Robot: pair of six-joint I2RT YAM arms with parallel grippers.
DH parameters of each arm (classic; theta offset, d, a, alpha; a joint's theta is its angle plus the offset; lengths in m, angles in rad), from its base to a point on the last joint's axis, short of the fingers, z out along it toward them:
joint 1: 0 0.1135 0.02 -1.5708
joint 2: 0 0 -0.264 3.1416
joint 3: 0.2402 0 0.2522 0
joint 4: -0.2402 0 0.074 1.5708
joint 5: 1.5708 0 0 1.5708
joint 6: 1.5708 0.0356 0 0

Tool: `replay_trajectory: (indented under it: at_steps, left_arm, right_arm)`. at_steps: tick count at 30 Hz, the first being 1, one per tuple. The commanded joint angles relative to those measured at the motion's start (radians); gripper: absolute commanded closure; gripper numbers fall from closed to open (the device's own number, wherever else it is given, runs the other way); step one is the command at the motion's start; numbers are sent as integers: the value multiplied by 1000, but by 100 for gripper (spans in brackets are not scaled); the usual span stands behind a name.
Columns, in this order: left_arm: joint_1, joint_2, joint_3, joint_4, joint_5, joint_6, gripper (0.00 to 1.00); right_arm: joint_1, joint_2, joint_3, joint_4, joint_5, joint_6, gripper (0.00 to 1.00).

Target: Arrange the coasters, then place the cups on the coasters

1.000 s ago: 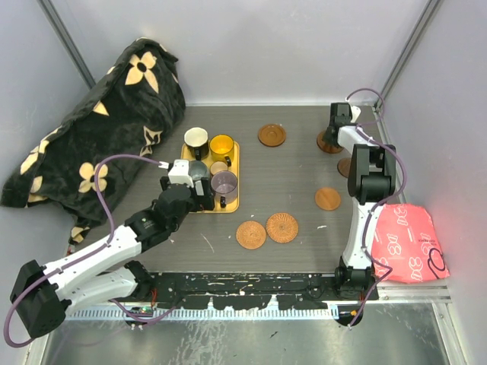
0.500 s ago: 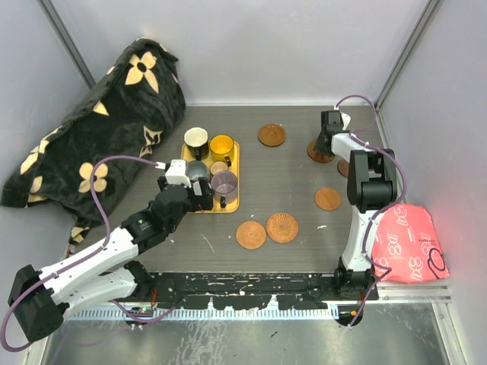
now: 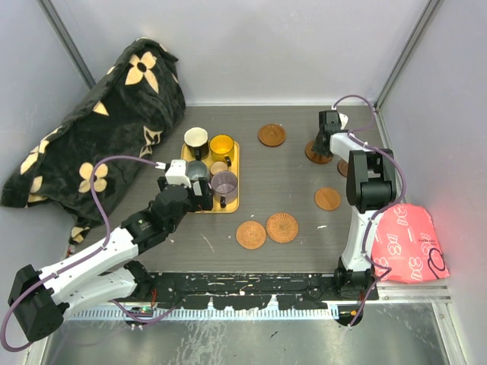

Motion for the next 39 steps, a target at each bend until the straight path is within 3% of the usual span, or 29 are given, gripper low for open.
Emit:
replay_trajectory:
  at_steps: [1, 39]
  left_arm:
    - [1, -7, 12, 19, -23, -8, 2]
    - [1, -3, 13, 23, -17, -8, 2]
  right_arm:
    - [7, 36, 60, -82, -20, 3, 73]
    - [86, 5, -23, -42, -11, 7, 76]
